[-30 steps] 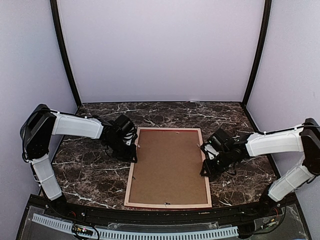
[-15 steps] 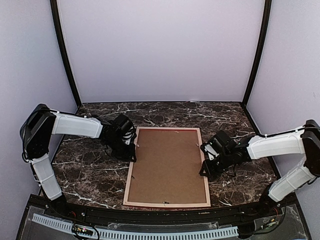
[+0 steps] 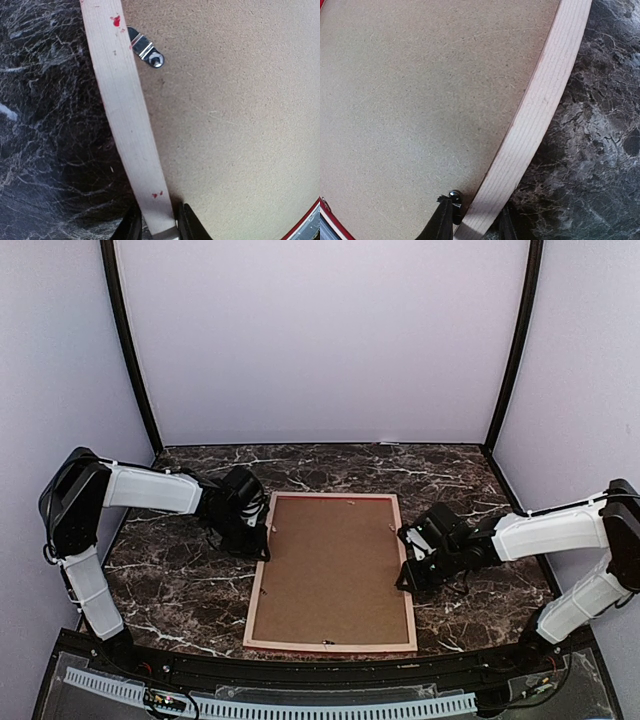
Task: Put the photo into the frame
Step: Press the fastener onto the backboard.
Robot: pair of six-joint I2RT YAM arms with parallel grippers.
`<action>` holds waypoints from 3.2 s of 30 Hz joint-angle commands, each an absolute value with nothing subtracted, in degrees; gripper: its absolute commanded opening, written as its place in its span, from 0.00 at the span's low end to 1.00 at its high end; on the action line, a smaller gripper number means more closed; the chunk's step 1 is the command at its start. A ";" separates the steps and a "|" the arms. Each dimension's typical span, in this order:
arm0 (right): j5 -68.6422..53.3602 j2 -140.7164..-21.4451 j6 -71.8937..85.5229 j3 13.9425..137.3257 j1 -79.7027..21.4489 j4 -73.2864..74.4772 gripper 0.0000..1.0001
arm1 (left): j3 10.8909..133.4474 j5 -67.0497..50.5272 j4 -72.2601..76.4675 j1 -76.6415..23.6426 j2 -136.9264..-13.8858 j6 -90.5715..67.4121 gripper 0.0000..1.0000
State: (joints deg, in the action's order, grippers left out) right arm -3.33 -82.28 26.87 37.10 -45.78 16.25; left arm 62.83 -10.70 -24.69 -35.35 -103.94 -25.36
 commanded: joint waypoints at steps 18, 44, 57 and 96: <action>-13.27 -85.58 23.99 37.09 -42.10 16.44 0.35 | 60.06 -4.58 -26.46 -34.01 -106.35 -22.98 0.26; -9.72 -88.36 21.66 38.05 -41.24 19.58 0.33 | 59.92 -4.48 -26.47 -34.01 -106.55 -22.68 0.26; -2.64 -84.85 19.08 38.87 -42.94 17.84 0.27 | 60.32 -3.63 -27.02 -34.01 -106.53 -22.20 0.26; -10.66 -88.63 19.31 41.69 -39.37 18.23 0.34 | 59.54 -3.83 -26.19 -34.01 -106.56 -21.98 0.25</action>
State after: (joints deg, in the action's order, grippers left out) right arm -13.87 -87.31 20.69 41.34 -38.57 18.13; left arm 62.46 -8.71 -22.65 -34.76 -103.92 -24.43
